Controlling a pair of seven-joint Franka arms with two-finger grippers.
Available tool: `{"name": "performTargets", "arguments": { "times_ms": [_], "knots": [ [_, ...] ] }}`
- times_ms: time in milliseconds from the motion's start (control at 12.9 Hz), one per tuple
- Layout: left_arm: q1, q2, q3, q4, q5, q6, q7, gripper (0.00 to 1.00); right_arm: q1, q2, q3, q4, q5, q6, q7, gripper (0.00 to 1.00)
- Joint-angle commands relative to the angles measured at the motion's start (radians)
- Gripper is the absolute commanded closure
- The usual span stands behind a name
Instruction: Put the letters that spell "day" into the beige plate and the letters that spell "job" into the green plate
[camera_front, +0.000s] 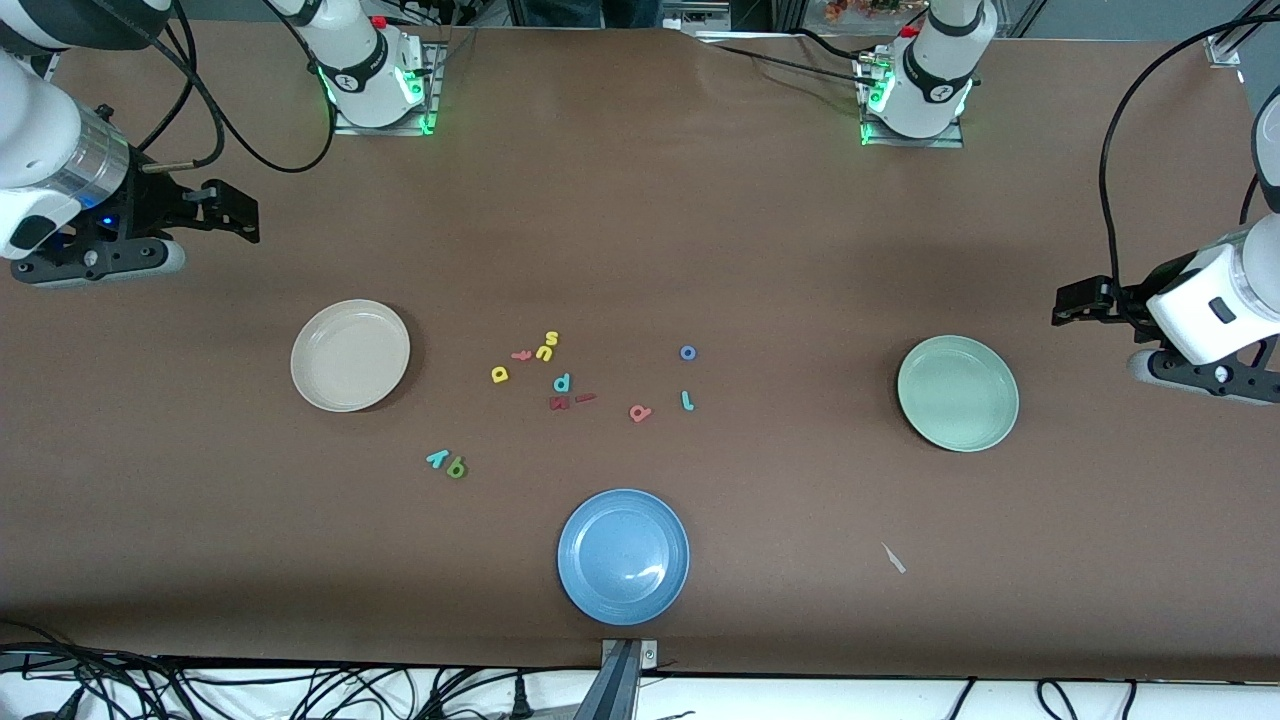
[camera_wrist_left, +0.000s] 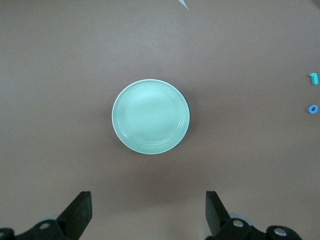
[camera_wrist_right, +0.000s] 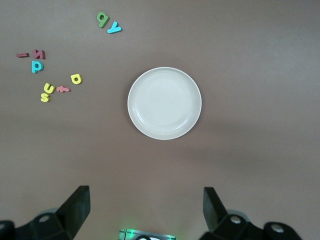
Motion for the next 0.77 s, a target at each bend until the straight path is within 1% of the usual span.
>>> {"name": "performTargets", "arguments": {
  "times_ms": [0,232,309,464,695],
  "knots": [
    [-0.005,0.002,0.003,0.004,-0.005,-0.001,-0.010,0.00,-0.002,0.003,0.000,0.012,0.013,-0.002,-0.007,0.00],
    [-0.011,0.006,0.003,0.004,-0.005,0.000,-0.023,0.00,-0.002,0.003,0.000,0.014,0.014,-0.004,-0.007,0.00],
    [-0.026,0.011,0.003,0.004,-0.025,0.000,-0.058,0.00,-0.002,0.003,0.000,0.014,0.014,-0.004,-0.007,0.00],
    [-0.064,0.032,0.003,0.002,-0.061,0.003,-0.163,0.00,-0.002,0.003,0.000,0.014,0.014,-0.002,-0.007,0.00],
    [-0.159,0.061,0.003,-0.008,-0.062,0.024,-0.346,0.00,-0.004,0.003,0.000,0.013,0.014,-0.004,-0.007,0.00]
  ]
}}
